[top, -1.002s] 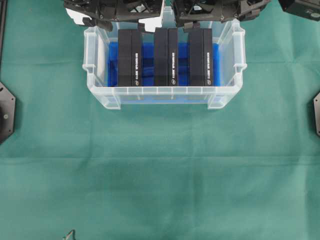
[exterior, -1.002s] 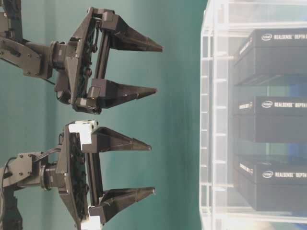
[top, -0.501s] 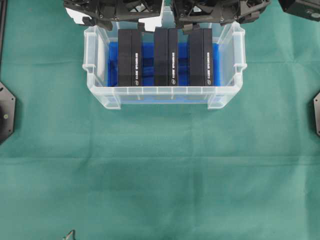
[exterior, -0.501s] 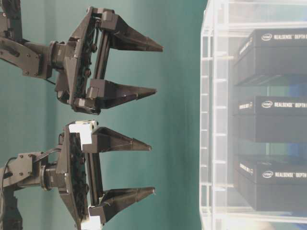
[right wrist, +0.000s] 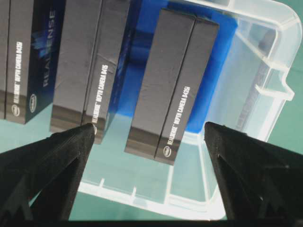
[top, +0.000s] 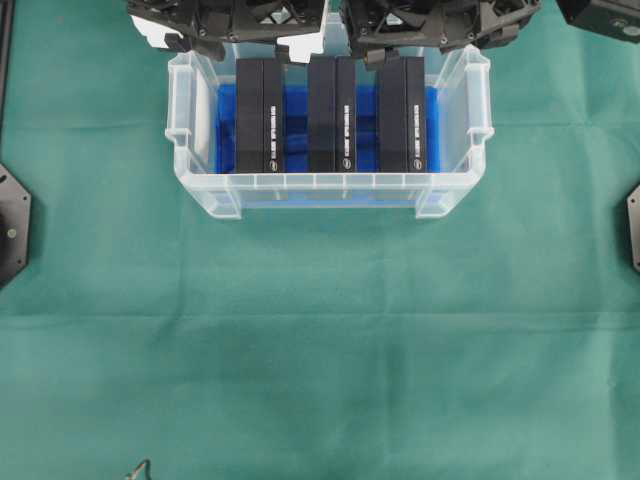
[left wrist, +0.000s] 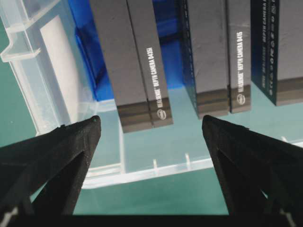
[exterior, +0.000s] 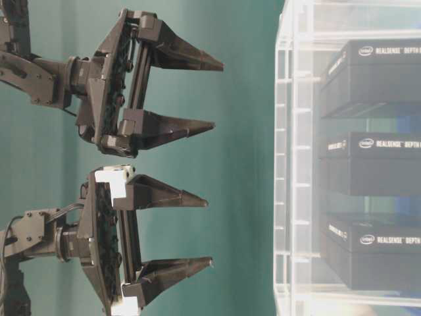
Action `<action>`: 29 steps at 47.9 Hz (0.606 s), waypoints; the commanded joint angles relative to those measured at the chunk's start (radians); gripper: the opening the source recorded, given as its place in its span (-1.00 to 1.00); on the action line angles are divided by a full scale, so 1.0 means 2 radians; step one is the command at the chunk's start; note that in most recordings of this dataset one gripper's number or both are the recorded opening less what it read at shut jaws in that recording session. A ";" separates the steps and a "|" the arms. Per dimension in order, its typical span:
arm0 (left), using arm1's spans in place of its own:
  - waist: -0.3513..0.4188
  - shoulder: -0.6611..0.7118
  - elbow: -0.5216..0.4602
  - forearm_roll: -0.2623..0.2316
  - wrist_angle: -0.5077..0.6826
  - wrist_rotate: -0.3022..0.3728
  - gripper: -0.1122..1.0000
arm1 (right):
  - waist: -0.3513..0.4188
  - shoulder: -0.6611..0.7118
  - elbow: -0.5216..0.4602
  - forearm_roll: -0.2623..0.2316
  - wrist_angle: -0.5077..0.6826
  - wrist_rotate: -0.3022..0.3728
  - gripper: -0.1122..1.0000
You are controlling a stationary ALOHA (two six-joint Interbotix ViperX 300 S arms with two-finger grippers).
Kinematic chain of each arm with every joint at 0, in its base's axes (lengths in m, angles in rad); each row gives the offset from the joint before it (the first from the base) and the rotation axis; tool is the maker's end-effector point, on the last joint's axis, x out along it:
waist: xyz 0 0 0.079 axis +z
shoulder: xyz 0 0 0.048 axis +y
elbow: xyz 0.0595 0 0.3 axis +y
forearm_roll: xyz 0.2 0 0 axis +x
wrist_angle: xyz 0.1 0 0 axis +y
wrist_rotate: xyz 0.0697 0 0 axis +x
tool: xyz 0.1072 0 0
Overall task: Take the box out of the case with both arms.
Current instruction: 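Align left gripper over left black box, right gripper over right box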
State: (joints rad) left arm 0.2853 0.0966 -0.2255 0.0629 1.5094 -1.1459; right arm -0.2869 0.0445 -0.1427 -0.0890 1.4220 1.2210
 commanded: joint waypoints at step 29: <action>0.000 -0.008 0.000 0.005 -0.003 -0.001 0.85 | 0.005 0.000 -0.013 0.001 0.003 0.000 0.92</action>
State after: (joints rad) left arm 0.2869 0.0982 -0.2209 0.0660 1.5094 -1.1459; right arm -0.2838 0.0506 -0.1427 -0.0890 1.4297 1.2210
